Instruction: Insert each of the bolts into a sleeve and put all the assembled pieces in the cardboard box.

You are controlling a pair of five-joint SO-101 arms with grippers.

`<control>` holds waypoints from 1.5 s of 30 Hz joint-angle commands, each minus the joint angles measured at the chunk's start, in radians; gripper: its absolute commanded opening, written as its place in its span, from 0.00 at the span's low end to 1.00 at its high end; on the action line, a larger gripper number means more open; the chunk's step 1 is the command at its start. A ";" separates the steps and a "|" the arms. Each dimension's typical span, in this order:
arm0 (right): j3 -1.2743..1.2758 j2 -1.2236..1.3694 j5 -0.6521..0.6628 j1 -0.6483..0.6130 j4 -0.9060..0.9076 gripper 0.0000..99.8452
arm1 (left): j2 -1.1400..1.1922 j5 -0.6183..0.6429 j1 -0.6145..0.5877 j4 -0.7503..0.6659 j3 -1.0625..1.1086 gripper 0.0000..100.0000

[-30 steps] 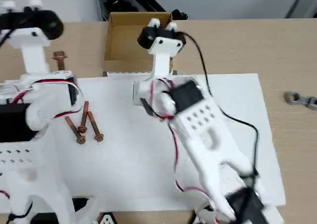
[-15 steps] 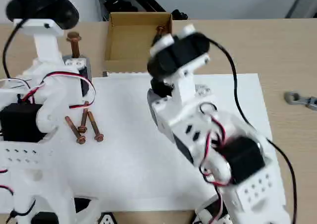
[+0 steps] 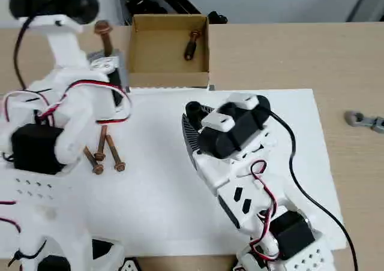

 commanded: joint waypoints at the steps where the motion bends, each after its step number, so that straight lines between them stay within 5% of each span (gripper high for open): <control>1: 0.037 -0.022 -0.025 0.012 -0.125 0.00 | -0.026 0.003 0.052 -0.084 -0.010 0.00; 11: 0.255 -0.025 -0.021 0.013 -0.390 0.00 | -0.034 -0.089 0.198 -0.166 -0.013 0.00; 22: 0.354 -0.031 0.084 0.051 -0.521 0.00 | -0.025 -0.049 0.272 -0.192 0.001 0.00; 33: 0.353 -0.031 0.026 0.073 -0.521 0.00 | -0.115 0.055 0.285 -0.410 0.269 0.00; 45: 0.354 -0.024 -0.055 0.073 -0.519 0.00 | -0.233 0.060 0.288 -0.428 0.372 0.00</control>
